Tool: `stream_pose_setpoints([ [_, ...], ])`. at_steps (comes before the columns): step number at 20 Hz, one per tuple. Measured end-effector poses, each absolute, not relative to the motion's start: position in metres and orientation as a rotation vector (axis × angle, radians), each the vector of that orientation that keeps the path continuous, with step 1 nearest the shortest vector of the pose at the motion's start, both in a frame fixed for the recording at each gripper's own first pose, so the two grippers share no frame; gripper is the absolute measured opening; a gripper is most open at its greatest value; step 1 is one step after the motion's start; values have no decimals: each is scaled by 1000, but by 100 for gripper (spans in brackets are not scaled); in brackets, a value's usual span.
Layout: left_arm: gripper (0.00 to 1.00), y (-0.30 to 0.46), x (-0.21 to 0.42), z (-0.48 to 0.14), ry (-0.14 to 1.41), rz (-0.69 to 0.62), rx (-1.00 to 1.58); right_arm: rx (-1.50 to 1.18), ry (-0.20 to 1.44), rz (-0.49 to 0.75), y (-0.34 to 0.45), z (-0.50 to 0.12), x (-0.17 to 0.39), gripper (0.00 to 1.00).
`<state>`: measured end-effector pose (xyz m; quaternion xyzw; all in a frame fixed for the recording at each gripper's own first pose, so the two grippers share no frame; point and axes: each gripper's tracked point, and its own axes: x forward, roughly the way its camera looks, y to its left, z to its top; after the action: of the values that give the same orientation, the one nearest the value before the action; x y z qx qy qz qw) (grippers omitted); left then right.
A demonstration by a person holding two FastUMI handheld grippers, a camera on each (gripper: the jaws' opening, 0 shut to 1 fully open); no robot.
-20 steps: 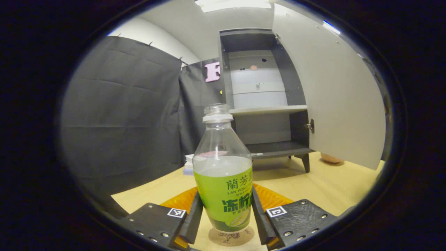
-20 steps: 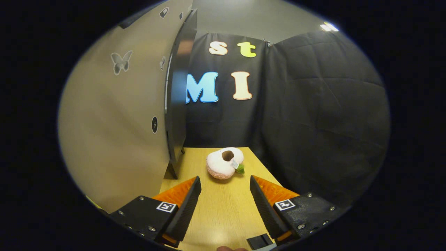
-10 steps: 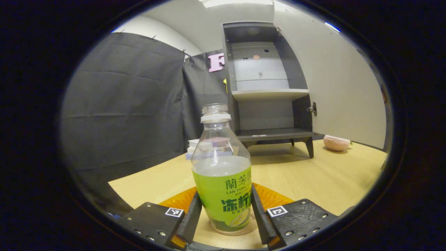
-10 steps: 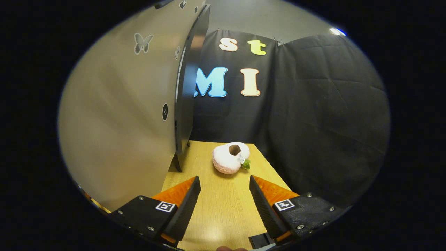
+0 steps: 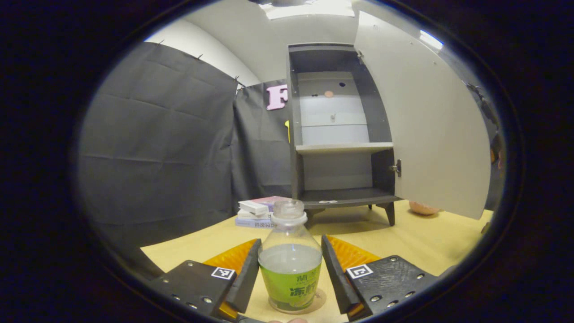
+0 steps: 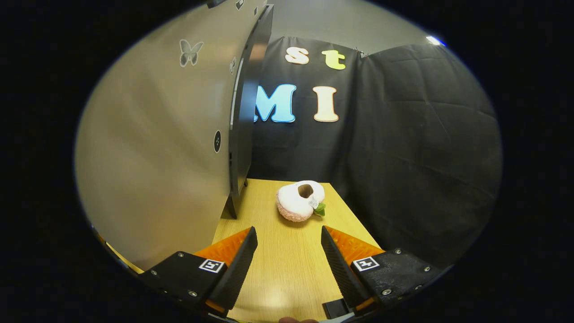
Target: Open the cabinet door with the right hand, grasp the bottle in the cabinet with the left hand and place it on the coaster, then close the cabinet door with the right hand.
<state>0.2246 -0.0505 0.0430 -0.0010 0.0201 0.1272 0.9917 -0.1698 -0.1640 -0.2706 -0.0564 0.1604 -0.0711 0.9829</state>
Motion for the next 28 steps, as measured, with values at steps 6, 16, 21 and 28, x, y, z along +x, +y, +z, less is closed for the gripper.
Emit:
stream_pose_setpoints([
  [6, 75, -50, 227, 91, -13, 249, 15, -100, 303, -136, -172, -254, -176, 90],
  [16, 74, -75, 224, 221, -31, 178, 47, -67, 280, -34, -161, -195, -186, 95],
  [21, 78, -102, 230, 281, 28, 153, 141, -168, 164, -82, -187, -129, -191, 95],
  [28, 81, -145, 231, 337, 56, 162, 109, 12, 85, 66, -154, -53, -194, 95],
])
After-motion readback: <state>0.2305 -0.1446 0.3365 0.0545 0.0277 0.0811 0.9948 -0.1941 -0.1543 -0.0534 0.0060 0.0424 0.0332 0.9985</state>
